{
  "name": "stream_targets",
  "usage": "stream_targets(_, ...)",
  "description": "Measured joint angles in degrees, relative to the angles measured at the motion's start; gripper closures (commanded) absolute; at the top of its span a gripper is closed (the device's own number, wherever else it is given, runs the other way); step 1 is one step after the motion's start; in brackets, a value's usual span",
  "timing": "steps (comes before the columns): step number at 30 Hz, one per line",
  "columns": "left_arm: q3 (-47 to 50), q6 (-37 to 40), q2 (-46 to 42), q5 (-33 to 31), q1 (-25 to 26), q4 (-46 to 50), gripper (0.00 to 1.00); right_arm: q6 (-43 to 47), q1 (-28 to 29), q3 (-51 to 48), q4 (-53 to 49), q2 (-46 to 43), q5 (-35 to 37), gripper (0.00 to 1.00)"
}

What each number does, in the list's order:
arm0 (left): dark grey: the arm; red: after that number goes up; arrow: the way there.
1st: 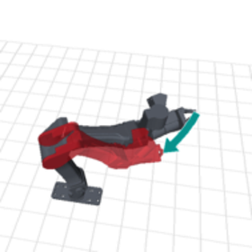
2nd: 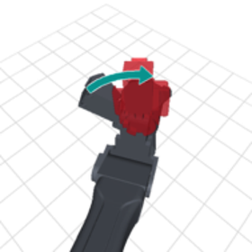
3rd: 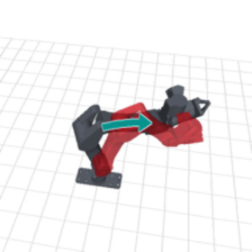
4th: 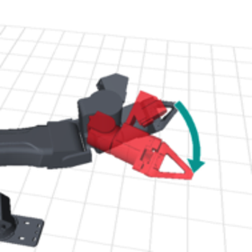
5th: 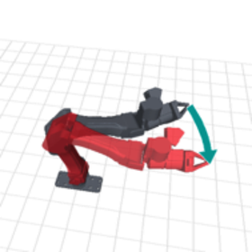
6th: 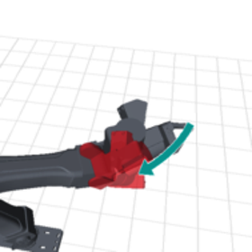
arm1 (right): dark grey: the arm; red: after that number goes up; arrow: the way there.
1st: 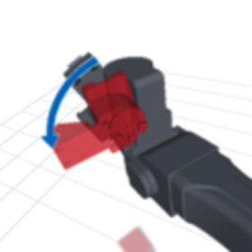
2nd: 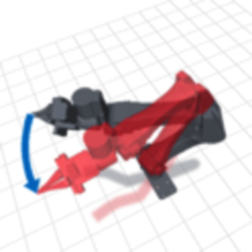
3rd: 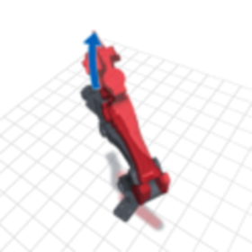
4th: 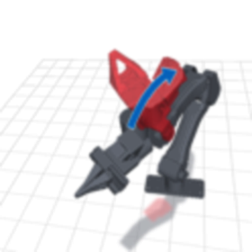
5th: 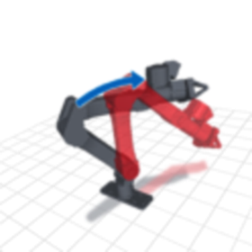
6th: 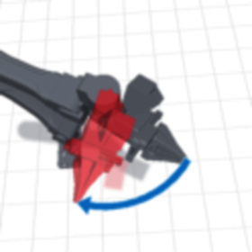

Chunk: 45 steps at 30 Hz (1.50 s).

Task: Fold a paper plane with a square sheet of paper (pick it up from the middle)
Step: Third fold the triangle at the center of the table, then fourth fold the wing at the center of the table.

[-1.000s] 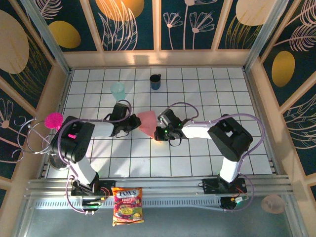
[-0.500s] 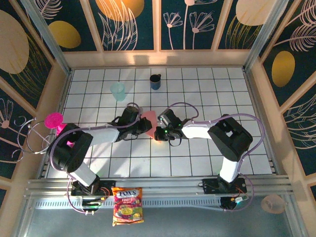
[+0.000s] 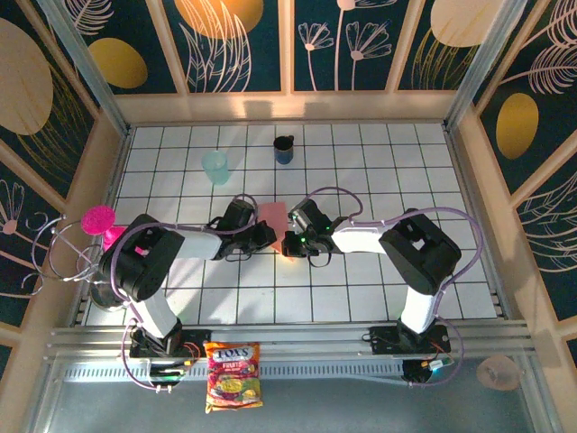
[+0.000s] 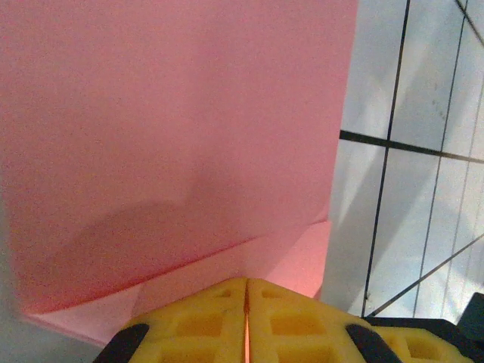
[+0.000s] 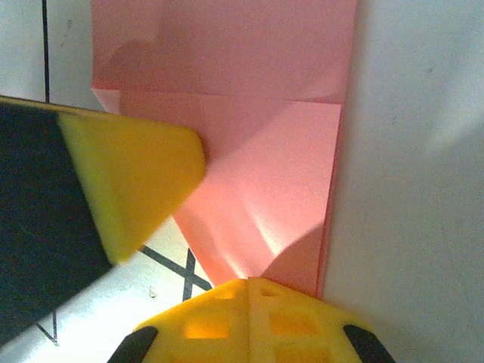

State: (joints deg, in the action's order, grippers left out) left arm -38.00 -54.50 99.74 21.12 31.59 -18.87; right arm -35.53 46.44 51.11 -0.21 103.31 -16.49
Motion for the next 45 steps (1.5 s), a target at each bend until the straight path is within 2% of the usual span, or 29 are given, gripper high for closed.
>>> stream_targets(5, -0.24, 2.75, -0.42, 1.25, -4.98, 1.73, 0.89, -0.63, 0.0, 0.0, 0.0, 0.0, 0.02, 0.98)
stream_targets(13, -3.32, 8.35, -1.68, -4.09, -8.31, 9.55, 0.87, -1.01, -0.02, -0.02, 0.2, -0.28, -0.04, 0.95)
stream_targets(16, -3.32, 8.87, -4.04, -6.19, -9.09, 12.09, 0.84, -1.27, -0.04, -0.04, 0.44, -0.63, -0.13, 0.91)
stream_targets(18, -3.26, 8.74, -6.27, -6.54, -9.38, 12.74, 0.81, -1.84, -0.07, -0.13, 0.5, -1.07, -0.28, 0.85)
stream_targets(22, -1.4, 6.16, -11.26, -4.81, -9.29, 10.75, 0.74, -3.87, -0.31, -0.35, 3.8, -3.54, -0.79, 0.74)
stream_targets(26, 2.16, 1.88, -13.57, -2.58, -7.87, 6.69, 0.65, -6.51, -1.29, -1.77, 10.25, -6.78, -1.22, 0.69)
stream_targets(33, 4.5, -4.68, -10.12, 0.83, -3.32, 0.61, 0.61, -9.81, -2.75, -4.31, 13.92, -6.23, -2.05, 0.69)
stream_targets(45, 5.03, -9.92, -7.28, -0.17, -2.75, -2.12, 0.55, -10.95, -3.32, -4.9, 14.6, -3.15, -2.47, 0.69)
